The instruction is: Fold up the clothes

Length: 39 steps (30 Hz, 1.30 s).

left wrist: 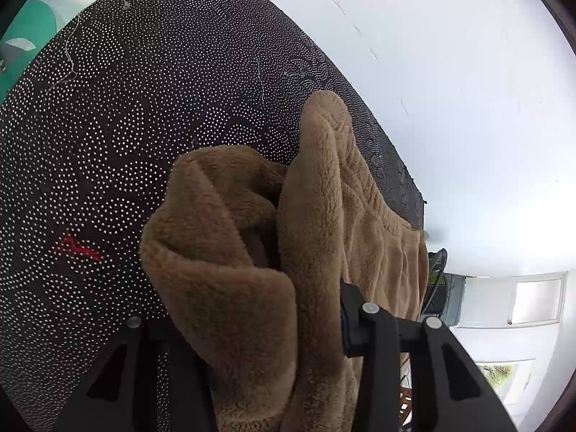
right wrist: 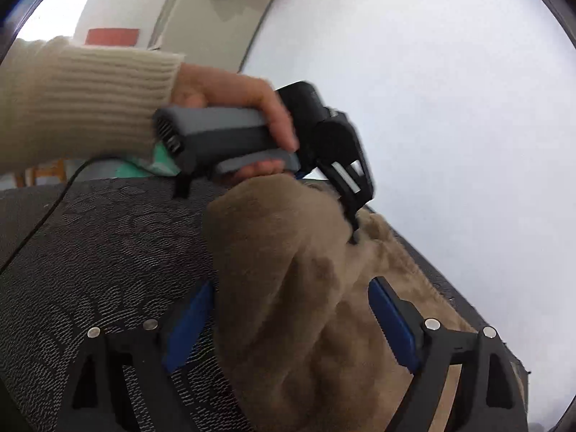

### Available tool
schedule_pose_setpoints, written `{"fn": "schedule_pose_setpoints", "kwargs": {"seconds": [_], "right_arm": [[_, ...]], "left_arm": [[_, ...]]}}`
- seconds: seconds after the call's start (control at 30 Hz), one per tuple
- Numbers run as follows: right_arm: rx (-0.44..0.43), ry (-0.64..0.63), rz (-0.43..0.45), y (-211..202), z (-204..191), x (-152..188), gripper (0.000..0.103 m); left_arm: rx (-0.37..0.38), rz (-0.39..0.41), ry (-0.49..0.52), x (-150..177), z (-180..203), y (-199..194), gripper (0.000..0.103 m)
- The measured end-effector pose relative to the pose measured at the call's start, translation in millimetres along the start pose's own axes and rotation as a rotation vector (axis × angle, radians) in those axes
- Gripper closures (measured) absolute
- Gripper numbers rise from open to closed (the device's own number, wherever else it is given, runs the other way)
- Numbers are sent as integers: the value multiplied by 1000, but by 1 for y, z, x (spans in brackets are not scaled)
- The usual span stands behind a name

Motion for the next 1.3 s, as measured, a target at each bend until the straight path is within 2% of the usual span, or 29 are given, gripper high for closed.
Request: {"fn": "schedule_pose_setpoints", "kwargs": {"seconds": [0.2, 0.3, 0.33, 0.37, 0.4, 0.5, 0.6, 0.73, 0.97, 1.13, 1.3], "right_arm": [[115, -193, 25, 12, -32, -4, 14], [117, -223, 4, 28, -41, -7, 15], [116, -222, -9, 33, -42, -7, 28], [112, -208, -31, 38, -40, -7, 63], [109, -190, -55, 43, -37, -7, 66], [128, -128, -61, 38, -26, -11, 69], [146, -41, -59, 26, -7, -12, 72], [138, 125, -75, 10, 29, -11, 72], [182, 330, -70, -28, 86, 4, 72], [247, 477, -62, -69, 140, 31, 72], [295, 655, -85, -114, 195, 78, 72]], "left_arm": [[-3, -13, 16, -11, -3, -3, 56], [-5, -20, 21, -13, -7, -4, 56], [-5, -21, 23, -13, -8, -4, 56], [-5, -17, 25, -13, -10, -6, 57], [-5, -13, 26, -13, -13, -7, 63], [24, 9, 32, -13, -13, -12, 70], [54, 35, 39, -14, -3, -14, 72], [59, 62, 85, -14, 30, -11, 74], [46, 48, 211, -6, 119, 25, 76], [44, 7, 307, 15, 179, 48, 76], [5, -70, 414, 44, 246, 120, 76]]}}
Point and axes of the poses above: each gripper's, at about its wrist camera, not at the fingertips, and y roughly the way its jaws point, z to its right, x to its underside, the point moved 6 cm from there along y, roughly the way its jaws point, and after that the axes turned 12 degrees about x, right-handed, at the moved point
